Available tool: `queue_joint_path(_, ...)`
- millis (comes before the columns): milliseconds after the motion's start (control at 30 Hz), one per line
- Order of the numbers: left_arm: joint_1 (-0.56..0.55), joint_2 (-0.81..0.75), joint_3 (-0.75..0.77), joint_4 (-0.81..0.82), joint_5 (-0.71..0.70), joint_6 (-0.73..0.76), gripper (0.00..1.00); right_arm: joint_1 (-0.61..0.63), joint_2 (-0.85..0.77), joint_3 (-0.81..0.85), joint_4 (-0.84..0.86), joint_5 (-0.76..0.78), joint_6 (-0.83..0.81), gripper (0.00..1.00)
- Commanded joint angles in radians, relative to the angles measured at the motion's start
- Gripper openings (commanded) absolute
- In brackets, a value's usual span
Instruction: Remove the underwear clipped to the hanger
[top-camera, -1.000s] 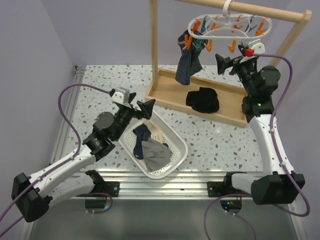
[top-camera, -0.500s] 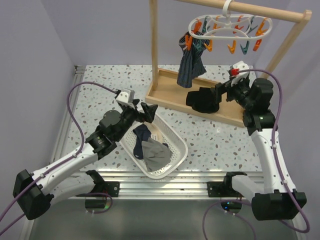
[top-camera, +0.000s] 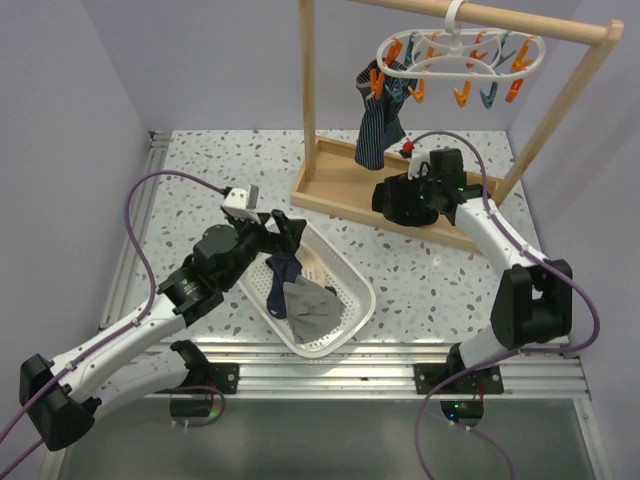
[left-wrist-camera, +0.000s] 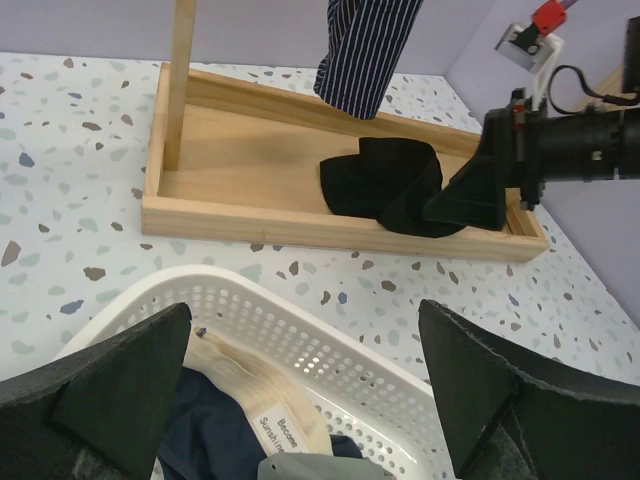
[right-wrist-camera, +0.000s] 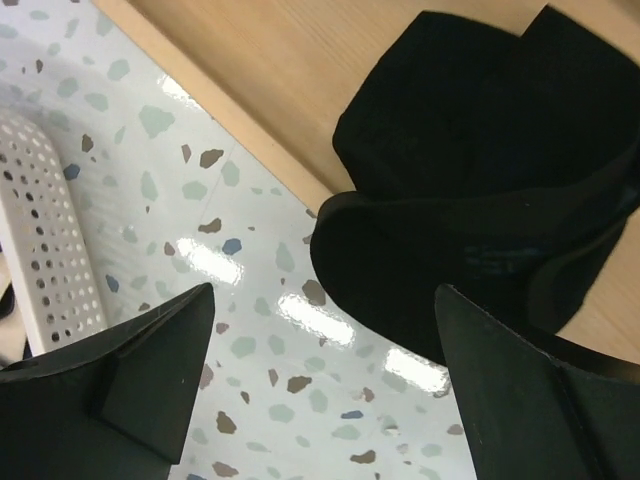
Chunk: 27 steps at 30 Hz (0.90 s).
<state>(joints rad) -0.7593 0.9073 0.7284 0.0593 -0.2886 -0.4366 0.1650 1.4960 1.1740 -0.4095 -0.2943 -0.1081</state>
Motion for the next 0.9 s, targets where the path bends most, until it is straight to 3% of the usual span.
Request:
queue_joint_path(0,0.006,-0.063,0.020,-0.056,-0.032,-0.063,1.00,0.031,0.079,0.104,0.014,0.125,0.162,0.94)
queue_joint_path(133,0.006,-0.119,-0.012,-0.104,-0.053,-0.103,1.00,0.086,0.165,0.177,0.028,0.277,0.272,0.96)
queue_joint_path(300,0.006,-0.160,-0.037,-0.119,-0.069,-0.155,1.00,0.174,0.311,0.276,-0.077,0.561,0.349,0.99)
queue_joint_path(400,0.006,-0.166,-0.037,-0.136,-0.075,-0.171,1.00,0.188,0.325,0.253,-0.046,0.645,0.341,0.84)
queue_joint_path(567,0.006,-0.174,-0.040,-0.145,-0.081,-0.179,1.00,0.189,0.342,0.259,-0.064,0.647,0.338,0.59)
queue_joint_path(600,0.006,-0.174,-0.040,-0.145,-0.083,-0.175,1.00,0.188,0.340,0.256,-0.066,0.638,0.337,0.44)
queue_joint_path(667,0.006,-0.171,-0.041,-0.142,-0.084,-0.175,1.00,0.189,0.334,0.248,-0.068,0.603,0.335,0.28)
queue_joint_path(700,0.006,-0.170,-0.043,-0.141,-0.084,-0.172,1.00,0.189,0.330,0.248,-0.072,0.594,0.335,0.08)
queue_joint_path(733,0.006,-0.168,-0.041,-0.138,-0.083,-0.171,1.00,0.189,0.319,0.248,-0.075,0.583,0.335,0.00)
queue_joint_path(867,0.006,-0.166,-0.043,-0.133,-0.083,-0.166,1.00,0.186,0.249,0.248,-0.087,0.454,0.279,0.00)
